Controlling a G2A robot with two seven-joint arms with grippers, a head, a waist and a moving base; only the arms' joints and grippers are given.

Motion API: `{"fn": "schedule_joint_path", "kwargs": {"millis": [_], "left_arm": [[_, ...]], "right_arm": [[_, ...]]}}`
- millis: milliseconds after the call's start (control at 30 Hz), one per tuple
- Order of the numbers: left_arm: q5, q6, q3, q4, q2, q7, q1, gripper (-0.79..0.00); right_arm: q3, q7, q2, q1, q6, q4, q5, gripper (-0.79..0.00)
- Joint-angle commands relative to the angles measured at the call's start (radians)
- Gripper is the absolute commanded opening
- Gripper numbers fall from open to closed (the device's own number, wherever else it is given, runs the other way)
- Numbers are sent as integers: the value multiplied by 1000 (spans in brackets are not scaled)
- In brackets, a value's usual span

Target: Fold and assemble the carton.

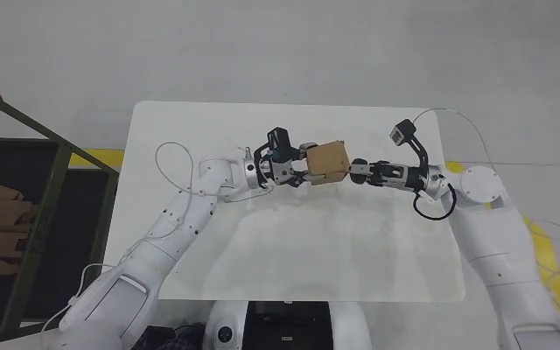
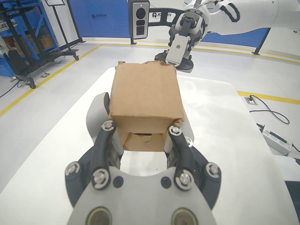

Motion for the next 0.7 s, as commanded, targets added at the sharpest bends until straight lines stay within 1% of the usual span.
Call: {"fn": "schedule_joint_path", "kwargs": {"millis": [0,400,433,667], "left_arm": [[2,2,1,-2,0,1,2,-397],[11,3,5,-6,0,-1,4,-397],[11,2,5,-4,0,0,4,-397],[7,-4,5,2,-1,0,3,-397]], "right_arm": [[-6,-1,-1,5,1,3,-1,-785],[-35,15,-6,23,3,9,-2,-785],[-33,19,-5,23,2,10,0,-757],[-4,25,1,23,1,21,30,-730]]}}
